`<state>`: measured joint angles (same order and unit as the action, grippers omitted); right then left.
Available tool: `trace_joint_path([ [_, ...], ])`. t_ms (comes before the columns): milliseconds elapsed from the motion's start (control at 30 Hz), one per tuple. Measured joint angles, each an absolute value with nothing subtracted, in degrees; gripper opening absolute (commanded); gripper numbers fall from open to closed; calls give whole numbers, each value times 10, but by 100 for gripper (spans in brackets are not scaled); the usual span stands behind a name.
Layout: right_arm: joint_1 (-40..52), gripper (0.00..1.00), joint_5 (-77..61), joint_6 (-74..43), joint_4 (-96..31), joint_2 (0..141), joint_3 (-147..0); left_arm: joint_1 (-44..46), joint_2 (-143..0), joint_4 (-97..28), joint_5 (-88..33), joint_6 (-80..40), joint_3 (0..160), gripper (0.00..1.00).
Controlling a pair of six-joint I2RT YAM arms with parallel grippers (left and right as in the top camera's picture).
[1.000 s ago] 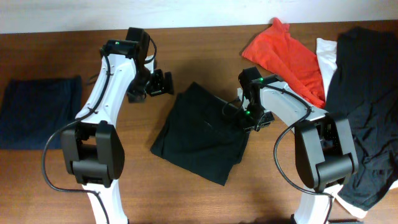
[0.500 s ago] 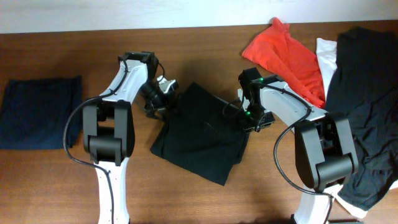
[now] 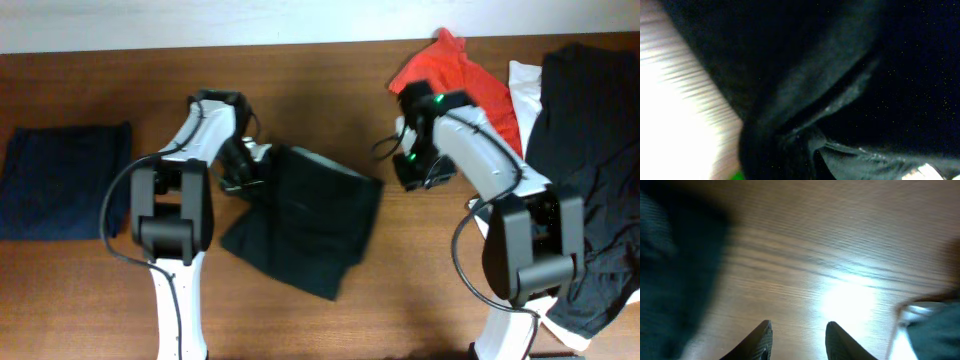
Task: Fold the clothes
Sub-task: 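Carry the folded black shirt left and place it on the navy garment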
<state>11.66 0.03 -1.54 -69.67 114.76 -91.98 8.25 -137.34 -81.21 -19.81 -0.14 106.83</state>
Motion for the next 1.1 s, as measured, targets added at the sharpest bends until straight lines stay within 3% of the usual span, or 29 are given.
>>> trace_joint_path([
  [233,37,39,2,-15,-768,1119,-1055,-49,-1205,-811,93,-68,1062,0],
  [367,32,39,2,-16,-781,1111,-1057,-77,-1080,-729,219,-72,1061,0],
  [500,32,39,2,-16,-790,1111,-1057,-114,-1044,-634,303,-69,1061,0],
  [1100,32,39,2,-17,-806,1111,-1057,-238,-1100,-569,280,-65,1059,1],
])
